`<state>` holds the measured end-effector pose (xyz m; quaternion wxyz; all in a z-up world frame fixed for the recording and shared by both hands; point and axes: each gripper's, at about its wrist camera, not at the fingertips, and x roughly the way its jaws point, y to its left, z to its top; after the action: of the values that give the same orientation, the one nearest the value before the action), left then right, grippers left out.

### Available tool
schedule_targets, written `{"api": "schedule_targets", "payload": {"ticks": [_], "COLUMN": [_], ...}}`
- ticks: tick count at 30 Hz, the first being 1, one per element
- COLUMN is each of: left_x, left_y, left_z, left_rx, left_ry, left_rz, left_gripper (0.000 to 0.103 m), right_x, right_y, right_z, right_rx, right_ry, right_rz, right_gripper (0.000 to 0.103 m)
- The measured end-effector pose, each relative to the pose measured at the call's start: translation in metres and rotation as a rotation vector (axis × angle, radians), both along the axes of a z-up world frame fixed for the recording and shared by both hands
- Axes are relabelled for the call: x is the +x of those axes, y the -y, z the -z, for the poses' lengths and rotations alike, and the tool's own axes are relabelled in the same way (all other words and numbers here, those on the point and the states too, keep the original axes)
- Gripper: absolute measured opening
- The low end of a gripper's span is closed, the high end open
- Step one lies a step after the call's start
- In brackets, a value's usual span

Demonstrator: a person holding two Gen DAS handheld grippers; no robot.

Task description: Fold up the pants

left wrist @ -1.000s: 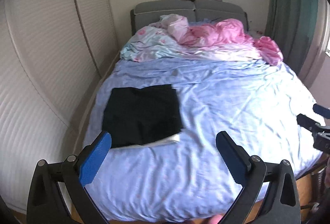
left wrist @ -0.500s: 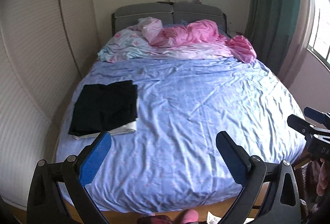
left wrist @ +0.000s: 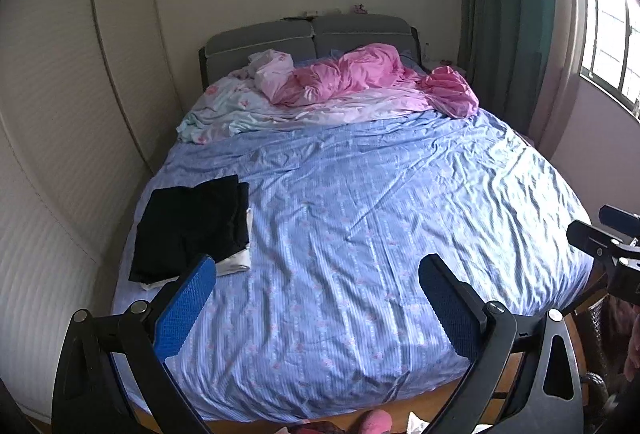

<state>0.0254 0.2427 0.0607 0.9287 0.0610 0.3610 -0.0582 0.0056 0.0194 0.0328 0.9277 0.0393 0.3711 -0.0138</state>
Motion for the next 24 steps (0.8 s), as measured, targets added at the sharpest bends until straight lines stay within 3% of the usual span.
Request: {"api": "schedule_targets", "payload": {"ticks": [24], "left_x": [-0.012], "left_y": [0.005], "left_z": [-0.012], "left_rx": [-0.011], "left_ry": [0.022], "left_rz": [0.003], "left_gripper": [0.103], "right_x": [-0.010], "right_y": [0.004], "right_z": [-0.007], "right_rx": [0.007], "right_ry": [0.019], "right_rz": [-0.001], "right_gripper": [0.085]}}
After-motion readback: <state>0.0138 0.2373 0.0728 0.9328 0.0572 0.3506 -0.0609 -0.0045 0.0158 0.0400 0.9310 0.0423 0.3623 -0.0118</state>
